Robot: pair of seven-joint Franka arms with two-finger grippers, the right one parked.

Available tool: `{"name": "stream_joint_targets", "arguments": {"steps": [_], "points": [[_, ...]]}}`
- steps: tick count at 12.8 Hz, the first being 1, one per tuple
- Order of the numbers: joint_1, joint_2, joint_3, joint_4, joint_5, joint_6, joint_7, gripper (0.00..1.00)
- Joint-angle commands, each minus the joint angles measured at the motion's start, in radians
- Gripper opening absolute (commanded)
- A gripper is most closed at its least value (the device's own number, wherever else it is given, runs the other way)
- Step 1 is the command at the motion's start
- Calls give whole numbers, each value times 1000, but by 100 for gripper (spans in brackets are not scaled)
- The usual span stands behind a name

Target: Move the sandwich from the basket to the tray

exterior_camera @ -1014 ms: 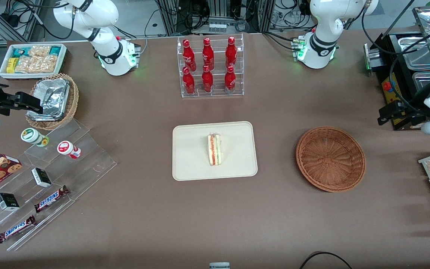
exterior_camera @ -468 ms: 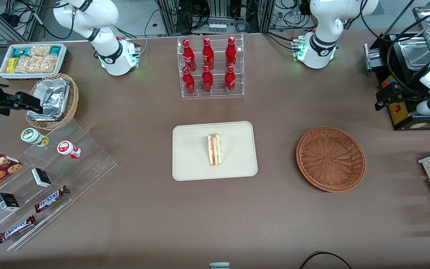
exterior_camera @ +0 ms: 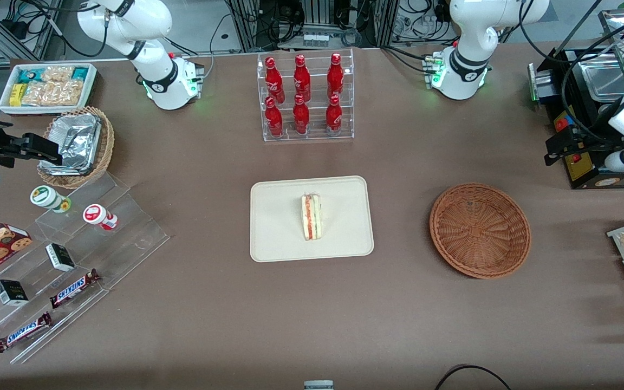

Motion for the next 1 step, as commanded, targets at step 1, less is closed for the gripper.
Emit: {"name": "stream_joint_targets", "arguments": {"steps": [1], "points": [[-14,3,14,40,16,-31,-1,100]]}}
